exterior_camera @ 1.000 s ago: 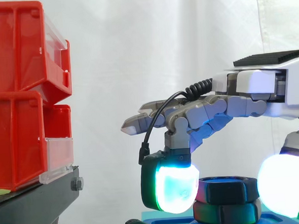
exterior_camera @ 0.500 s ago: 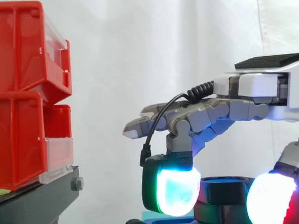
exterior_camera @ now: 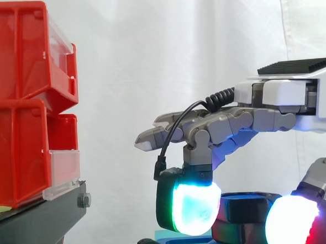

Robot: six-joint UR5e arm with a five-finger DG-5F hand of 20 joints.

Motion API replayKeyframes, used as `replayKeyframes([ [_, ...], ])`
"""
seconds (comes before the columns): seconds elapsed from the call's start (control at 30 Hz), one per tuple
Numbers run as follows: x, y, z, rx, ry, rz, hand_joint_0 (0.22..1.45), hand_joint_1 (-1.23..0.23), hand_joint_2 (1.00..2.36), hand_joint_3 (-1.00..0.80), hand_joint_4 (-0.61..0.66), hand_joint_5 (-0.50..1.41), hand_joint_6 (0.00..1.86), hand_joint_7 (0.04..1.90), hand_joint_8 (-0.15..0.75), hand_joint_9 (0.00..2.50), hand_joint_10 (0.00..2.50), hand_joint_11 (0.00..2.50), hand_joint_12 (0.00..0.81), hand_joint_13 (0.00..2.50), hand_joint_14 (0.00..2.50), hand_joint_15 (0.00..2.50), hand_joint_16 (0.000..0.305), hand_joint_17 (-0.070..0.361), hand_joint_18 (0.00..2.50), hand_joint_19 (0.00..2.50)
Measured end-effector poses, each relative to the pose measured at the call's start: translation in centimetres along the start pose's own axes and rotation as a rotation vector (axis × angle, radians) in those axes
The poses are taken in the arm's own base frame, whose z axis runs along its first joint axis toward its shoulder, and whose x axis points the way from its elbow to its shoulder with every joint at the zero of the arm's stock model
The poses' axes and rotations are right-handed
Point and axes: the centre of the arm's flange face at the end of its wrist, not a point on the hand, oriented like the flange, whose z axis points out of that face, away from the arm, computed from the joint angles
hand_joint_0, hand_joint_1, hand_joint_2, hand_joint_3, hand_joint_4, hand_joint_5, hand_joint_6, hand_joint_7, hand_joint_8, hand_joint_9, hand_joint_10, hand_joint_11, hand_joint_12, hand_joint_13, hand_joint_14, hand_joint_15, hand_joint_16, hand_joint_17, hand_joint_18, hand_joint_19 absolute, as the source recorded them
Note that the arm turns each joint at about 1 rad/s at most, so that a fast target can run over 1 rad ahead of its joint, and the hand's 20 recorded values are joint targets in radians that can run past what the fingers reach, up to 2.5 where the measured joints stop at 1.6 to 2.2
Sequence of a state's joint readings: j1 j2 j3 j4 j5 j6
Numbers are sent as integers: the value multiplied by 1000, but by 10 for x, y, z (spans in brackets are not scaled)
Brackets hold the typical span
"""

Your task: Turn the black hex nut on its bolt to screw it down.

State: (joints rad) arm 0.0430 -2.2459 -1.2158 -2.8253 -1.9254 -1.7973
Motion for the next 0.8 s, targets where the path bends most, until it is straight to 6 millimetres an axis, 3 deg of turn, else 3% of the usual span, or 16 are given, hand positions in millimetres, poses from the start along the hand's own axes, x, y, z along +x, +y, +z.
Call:
replayKeyframes([
  [0.1,0,0,0,-1,-2,-1,489,-480,1000,-500,143,-42,503,1330,187,691,5,124,310,156,0,0,32,72,0,37],
  [0.37,-4,0,3,-1,-10,1,420,-303,1000,-500,182,-73,504,1126,209,681,4,96,351,168,0,0,38,86,0,42],
  [0.8,-58,-9,17,-14,4,35,412,-267,1000,-500,175,-99,504,963,217,667,4,94,359,168,0,0,41,91,0,50],
])
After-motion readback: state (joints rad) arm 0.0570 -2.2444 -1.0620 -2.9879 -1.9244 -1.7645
